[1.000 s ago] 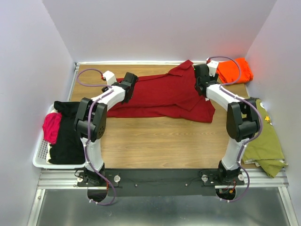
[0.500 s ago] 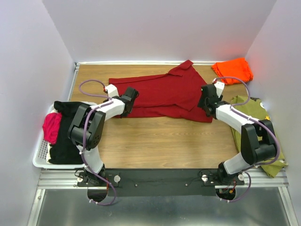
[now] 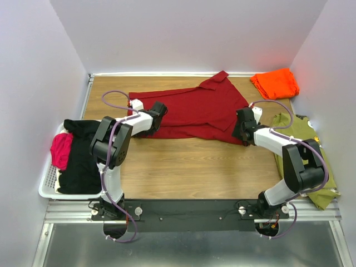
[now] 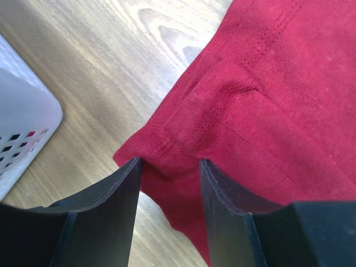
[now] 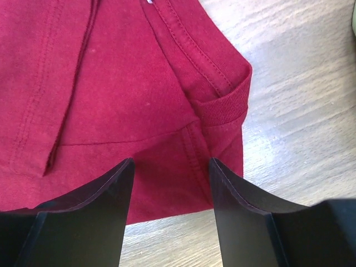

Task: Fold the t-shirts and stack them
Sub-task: Fold the flattened tshirt in 1/3 of the way

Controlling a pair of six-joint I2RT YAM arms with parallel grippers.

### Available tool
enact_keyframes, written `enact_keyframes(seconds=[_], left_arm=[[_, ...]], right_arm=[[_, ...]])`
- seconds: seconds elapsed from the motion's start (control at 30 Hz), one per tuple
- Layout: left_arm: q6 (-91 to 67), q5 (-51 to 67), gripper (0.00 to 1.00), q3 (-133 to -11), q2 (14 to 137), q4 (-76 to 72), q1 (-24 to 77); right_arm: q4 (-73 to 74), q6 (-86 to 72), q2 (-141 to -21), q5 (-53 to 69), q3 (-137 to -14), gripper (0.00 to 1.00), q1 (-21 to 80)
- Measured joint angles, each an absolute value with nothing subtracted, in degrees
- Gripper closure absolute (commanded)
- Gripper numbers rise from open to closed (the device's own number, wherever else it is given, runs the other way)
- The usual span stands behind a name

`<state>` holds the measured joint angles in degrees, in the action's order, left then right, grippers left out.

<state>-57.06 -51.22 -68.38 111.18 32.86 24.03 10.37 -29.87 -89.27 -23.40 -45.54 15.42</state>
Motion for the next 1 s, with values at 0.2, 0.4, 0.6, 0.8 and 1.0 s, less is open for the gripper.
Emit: enact_keyframes(seconds=[0.2, 0.4, 0.6, 0.8, 1.0], left_arm=[[-56.75, -51.03, 0.41, -69.21, 111.74, 33.89, 24.03], [-58.22, -50.78, 0.4, -66.65, 109.8, 33.85, 23.97], [-64.38, -50.78, 0.41, -65.12, 108.25, 38.57, 24.01], [-67.7, -50.41, 0.4, -62.43, 106.13, 40.27, 24.03], [-69.8, -47.97, 0.4, -60.25, 103.39, 41.6, 24.03]], right_arm=[[15.18, -31.0, -92.01, -24.64, -48.01, 0.36, 15.42], [19.46, -31.92, -94.02, -27.16, -50.96, 0.35, 15.49], [22.44, -32.45, -95.11, -30.28, -52.45, 0.35, 15.07], [24.12, -34.52, -95.61, -32.53, -52.86, 0.35, 14.35], [25.34, -36.51, -95.61, -33.8, -52.99, 0.35, 13.5]])
